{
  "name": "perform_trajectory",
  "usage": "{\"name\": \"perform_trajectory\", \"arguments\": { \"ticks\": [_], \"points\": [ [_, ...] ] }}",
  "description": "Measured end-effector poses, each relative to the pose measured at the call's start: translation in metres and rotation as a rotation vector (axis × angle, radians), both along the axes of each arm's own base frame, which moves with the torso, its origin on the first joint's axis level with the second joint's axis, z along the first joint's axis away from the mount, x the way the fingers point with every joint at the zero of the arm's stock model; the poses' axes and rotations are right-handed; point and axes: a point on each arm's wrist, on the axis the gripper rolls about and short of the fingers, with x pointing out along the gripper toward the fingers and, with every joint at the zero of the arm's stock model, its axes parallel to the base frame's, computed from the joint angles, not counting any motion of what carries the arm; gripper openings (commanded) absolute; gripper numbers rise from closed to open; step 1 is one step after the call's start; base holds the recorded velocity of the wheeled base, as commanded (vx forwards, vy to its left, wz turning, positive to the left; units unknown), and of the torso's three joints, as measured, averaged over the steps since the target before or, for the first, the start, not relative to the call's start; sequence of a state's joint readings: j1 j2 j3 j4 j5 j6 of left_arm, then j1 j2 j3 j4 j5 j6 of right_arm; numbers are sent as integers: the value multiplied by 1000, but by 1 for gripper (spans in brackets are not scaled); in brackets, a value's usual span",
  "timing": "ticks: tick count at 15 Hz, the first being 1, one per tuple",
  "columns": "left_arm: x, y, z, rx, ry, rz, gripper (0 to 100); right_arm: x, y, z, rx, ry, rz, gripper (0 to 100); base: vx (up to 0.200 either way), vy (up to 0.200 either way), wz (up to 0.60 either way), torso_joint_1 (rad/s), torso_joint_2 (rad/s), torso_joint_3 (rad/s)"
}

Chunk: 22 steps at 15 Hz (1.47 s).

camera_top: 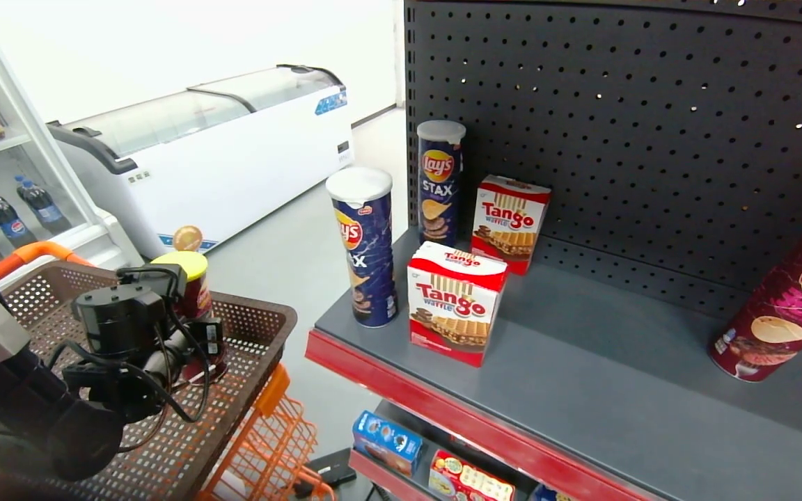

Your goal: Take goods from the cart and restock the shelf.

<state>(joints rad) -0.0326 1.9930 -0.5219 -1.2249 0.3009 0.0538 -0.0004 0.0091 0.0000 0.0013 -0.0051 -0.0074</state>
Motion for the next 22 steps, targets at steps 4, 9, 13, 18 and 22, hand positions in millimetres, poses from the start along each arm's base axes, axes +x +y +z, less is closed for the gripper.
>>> {"name": "perform_trajectory", "arguments": {
  "ticks": [4,9,13,18,22],
  "points": [
    [0,-6,8,-8,-30,-26,0,0,0,0,0,0,1,100,0,0,0,0,0,0],
    [-26,-31,55,-19,-113,-167,0,0,0,0,0,0,1,100,0,0,0,0,0,0],
    [-60,-58,94,-30,-202,-300,0,0,0,0,0,0,1,100,0,0,0,0,0,0],
    [-105,-71,121,-40,-271,-412,0,0,0,0,0,0,1,100,0,0,0,0,0,0],
    [-139,-76,129,-63,-308,-540,0,0,0,0,0,0,1,100,0,0,0,0,0,0]
  ]
}}
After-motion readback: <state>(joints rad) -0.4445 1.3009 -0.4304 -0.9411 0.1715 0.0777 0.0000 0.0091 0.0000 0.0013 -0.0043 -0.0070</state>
